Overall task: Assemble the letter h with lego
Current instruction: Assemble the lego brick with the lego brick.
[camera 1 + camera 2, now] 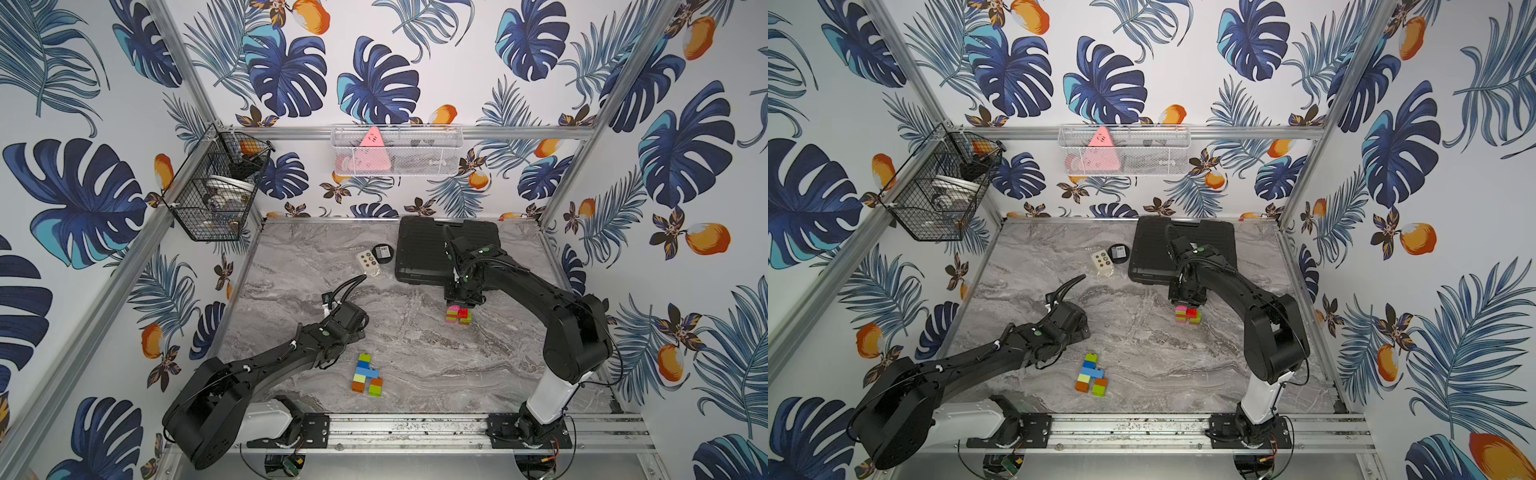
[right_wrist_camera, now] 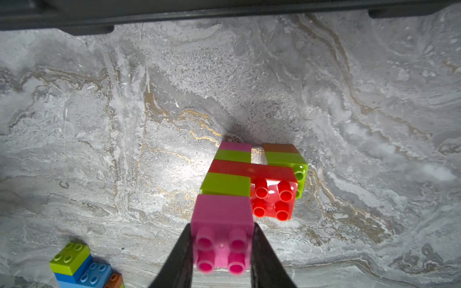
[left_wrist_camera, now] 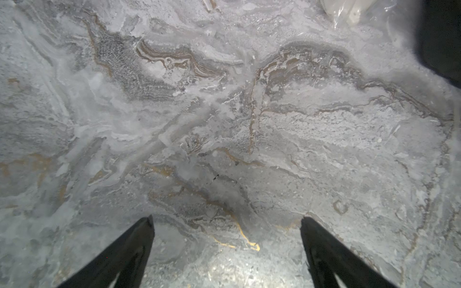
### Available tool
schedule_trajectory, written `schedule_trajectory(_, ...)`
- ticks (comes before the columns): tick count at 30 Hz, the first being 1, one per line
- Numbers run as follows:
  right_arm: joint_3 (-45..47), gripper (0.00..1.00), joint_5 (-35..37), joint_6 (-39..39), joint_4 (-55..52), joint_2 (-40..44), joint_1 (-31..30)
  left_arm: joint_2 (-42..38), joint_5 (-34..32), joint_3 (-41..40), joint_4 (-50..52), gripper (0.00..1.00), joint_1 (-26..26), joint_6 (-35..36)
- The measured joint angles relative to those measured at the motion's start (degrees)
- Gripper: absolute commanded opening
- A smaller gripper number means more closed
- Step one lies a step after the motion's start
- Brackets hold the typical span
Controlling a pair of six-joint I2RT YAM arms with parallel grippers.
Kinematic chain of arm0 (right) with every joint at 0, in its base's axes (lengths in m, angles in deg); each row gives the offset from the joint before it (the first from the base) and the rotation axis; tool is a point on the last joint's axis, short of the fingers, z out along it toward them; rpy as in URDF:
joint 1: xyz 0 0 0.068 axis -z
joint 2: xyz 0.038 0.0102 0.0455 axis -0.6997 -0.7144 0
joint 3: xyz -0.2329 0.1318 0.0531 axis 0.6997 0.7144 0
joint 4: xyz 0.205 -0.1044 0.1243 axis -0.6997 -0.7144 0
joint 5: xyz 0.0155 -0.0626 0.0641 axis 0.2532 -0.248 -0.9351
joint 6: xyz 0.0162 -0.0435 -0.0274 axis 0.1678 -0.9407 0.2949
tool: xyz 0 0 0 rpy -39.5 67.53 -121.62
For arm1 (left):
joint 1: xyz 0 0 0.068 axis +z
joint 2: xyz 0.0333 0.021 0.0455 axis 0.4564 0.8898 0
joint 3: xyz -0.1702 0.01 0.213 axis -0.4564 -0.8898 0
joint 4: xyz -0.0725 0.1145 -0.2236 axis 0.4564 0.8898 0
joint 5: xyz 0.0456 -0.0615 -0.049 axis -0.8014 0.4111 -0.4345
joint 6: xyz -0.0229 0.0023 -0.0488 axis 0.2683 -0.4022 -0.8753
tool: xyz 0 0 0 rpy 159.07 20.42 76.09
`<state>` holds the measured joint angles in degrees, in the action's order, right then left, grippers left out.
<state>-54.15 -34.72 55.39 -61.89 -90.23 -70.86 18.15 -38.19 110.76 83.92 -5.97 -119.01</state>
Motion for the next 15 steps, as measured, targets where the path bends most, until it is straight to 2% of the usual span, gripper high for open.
schedule_trajectory(4, 0.07, 0.42, -0.09, 0.37, 0.13, 0.44, 0.0, -0.96, 3.04, -0.96, -3.17, 0.97, -0.22, 2.71)
schedule_trajectory(9, -0.07, 0.43, -0.07, 0.37, -0.09, 1.33, 0.0, -1.7, 5.38, -1.4, -6.56, 0.97, -1.77, 4.76)
schedule_trajectory(15, -0.61, 0.45, -0.07, 0.35, -0.31, 1.53, 0.0, -1.88, 5.22, -1.31, -8.02, 0.97, -3.8, 6.14)
